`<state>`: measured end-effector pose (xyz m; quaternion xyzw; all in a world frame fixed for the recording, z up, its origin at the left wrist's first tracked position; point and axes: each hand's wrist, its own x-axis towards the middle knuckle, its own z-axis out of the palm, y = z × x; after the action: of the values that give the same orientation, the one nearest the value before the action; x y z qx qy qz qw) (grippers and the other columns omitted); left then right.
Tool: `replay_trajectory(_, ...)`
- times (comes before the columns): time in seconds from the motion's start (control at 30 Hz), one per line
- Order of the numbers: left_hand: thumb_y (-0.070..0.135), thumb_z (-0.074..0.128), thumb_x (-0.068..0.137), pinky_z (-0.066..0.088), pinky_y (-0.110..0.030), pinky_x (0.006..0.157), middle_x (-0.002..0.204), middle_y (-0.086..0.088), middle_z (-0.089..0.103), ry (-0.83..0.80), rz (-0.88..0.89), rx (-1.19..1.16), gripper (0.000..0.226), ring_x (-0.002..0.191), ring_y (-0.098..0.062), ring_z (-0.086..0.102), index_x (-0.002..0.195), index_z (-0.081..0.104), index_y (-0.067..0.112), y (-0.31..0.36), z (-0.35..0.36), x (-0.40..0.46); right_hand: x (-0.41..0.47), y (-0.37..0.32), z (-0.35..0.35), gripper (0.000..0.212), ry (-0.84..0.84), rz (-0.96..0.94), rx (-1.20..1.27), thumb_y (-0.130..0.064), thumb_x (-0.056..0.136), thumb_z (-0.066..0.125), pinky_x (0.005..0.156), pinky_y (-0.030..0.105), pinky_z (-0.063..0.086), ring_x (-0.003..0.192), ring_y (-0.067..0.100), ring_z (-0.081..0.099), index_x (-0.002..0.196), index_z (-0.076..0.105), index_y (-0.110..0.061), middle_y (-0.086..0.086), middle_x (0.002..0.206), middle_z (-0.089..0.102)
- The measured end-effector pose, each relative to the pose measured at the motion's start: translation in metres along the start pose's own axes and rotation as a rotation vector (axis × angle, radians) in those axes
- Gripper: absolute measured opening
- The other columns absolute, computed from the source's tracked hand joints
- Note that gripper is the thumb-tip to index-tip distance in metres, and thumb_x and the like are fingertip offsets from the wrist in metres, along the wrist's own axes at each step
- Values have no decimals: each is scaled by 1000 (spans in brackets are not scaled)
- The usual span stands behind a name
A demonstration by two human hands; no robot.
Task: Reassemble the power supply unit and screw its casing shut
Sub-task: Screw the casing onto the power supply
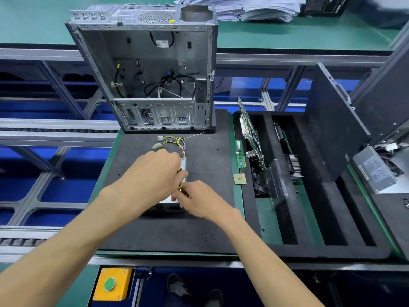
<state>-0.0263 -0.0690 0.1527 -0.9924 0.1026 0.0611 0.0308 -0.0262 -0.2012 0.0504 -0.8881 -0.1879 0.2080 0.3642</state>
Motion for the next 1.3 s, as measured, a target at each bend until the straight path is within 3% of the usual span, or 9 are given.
replay_trajectory(0.17,60,28,103,18,-28,47,62,2,32,50,-50,296,56,50,-15,30,70,42,18,11,-1,-4,-1,1,1,36,-1,3,3,-41,108,39,82,41,56,69,23,61,93,66,-22,2,84,71)
replay_trajectory(0.3,64,22,102,13,-28,47,57,3,33,114,-93,373,63,46,-14,24,60,35,19,12,-4,-8,0,1,3,35,-2,-12,12,-41,108,41,80,40,55,66,20,57,94,67,-22,2,81,68)
replay_trajectory(0.4,69,24,99,15,-28,47,59,4,37,126,-102,340,63,50,-17,33,70,49,19,7,-6,-10,2,2,5,37,-5,-1,6,-41,109,39,81,40,55,75,23,61,93,66,-24,-6,78,62)
replay_trajectory(0.5,63,37,99,29,-31,52,70,4,43,136,-47,115,42,67,-25,47,90,41,22,0,-7,-7,5,5,4,39,15,36,43,-39,108,37,84,43,56,76,25,62,87,66,-25,2,86,68)
replay_trajectory(0.6,50,48,100,46,-37,66,70,2,44,73,-3,-88,38,78,-31,56,76,39,22,0,-9,-4,6,8,4,39,27,44,53,-39,108,37,84,44,56,72,23,60,83,64,-26,5,90,71)
replay_trajectory(0.77,69,39,93,27,-33,47,63,4,38,194,-53,20,51,61,-30,45,94,26,19,2,0,-6,6,9,7,41,23,31,34,-41,110,36,84,43,56,72,21,60,89,65,-22,3,90,70)
replay_trajectory(1.0,29,49,102,52,-46,79,99,2,61,-48,128,-269,10,90,-32,59,106,47,21,-12,-6,2,9,11,8,40,19,19,-7,-41,109,36,84,43,55,82,27,65,87,65,-22,4,88,71)
replay_trajectory(1.17,49,50,100,42,-37,63,75,1,52,23,20,-123,28,78,-32,55,99,49,21,-9,-7,4,10,9,11,44,15,17,-24,-44,109,34,86,44,54,85,27,66,91,66,-20,4,86,70)
replay_trajectory(1.3,32,50,102,38,-35,67,88,5,65,-41,166,-170,8,83,-25,52,104,51,24,-16,-7,6,10,9,13,46,16,-3,-37,-44,110,34,83,44,54,82,29,65,91,67,-18,4,83,69)
